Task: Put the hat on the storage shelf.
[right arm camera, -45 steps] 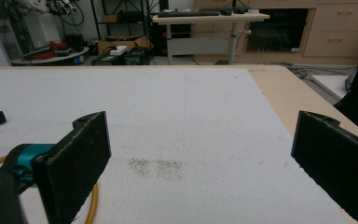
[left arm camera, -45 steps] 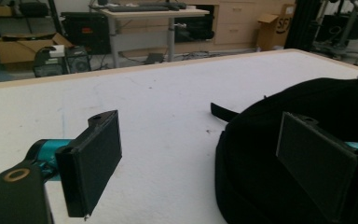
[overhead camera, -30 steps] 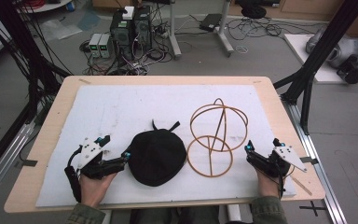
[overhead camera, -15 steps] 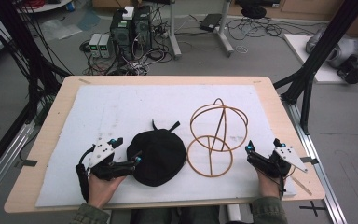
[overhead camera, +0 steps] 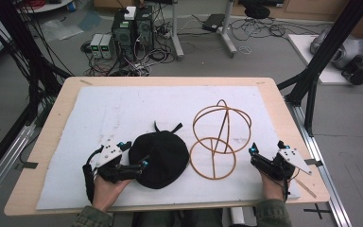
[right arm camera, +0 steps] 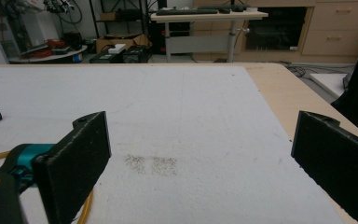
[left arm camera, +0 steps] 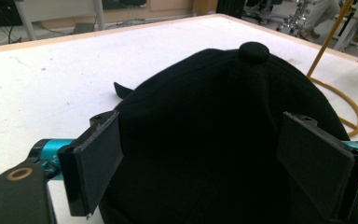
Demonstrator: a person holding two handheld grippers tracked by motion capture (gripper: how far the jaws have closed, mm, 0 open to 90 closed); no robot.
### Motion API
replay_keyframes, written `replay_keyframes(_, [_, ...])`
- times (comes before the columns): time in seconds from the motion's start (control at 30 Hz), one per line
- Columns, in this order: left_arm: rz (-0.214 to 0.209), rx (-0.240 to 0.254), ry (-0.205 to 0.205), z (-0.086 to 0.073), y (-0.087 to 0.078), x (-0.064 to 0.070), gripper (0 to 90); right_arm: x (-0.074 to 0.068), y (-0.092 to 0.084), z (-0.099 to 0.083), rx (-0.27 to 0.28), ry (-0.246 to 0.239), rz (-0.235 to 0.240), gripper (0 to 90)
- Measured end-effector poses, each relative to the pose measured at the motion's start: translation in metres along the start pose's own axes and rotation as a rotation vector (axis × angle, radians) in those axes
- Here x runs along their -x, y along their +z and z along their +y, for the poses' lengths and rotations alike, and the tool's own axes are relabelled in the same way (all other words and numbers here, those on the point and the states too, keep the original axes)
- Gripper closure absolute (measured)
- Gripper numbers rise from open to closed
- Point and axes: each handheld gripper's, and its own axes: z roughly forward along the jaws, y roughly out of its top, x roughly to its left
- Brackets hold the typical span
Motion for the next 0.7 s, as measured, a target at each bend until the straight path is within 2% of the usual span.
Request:
replay_keyframes(0.03, [0.001,-0.003,0.003,0.0,0.001,0.001,15.4,-0.001,0.0,0.0,-0.002,0.012,0.001,3.6])
replay_keyframes(0.1, [0.004,-0.006,0.012,0.001,0.001,0.003,15.4,-0.001,0.0,0.0,0.0,0.005,0.001,3.6])
replay_keyframes(0.37, [-0.031,-0.009,0.018,0.003,0.003,0.009,15.9,0.0,0.0,0.0,-0.002,0.009,-0.001,3.6])
replay_keyframes(0.53, [-0.057,-0.059,0.055,0.001,0.011,0.016,16.7,0.0,-0.001,0.001,-0.002,0.015,0.001,3.6])
replay_keyframes(0.57, [-0.056,-0.072,0.061,0.0,0.012,0.017,17.8,0.0,-0.001,0.0,0.0,0.014,0.001,3.6])
replay_keyframes(0.6, [-0.053,-0.075,0.061,0.0,0.013,0.017,22.9,0.0,-0.001,0.0,0.002,0.014,0.002,3.6])
replay_keyframes(0.63, [-0.052,-0.075,0.054,0.0,0.013,0.018,22.9,0.0,-0.001,0.0,0.002,0.014,0.002,3.6])
replay_keyframes(0.7, [-0.07,-0.08,0.036,0.0,0.012,0.017,29.1,0.001,-0.001,0.0,0.004,0.009,-0.001,3.6])
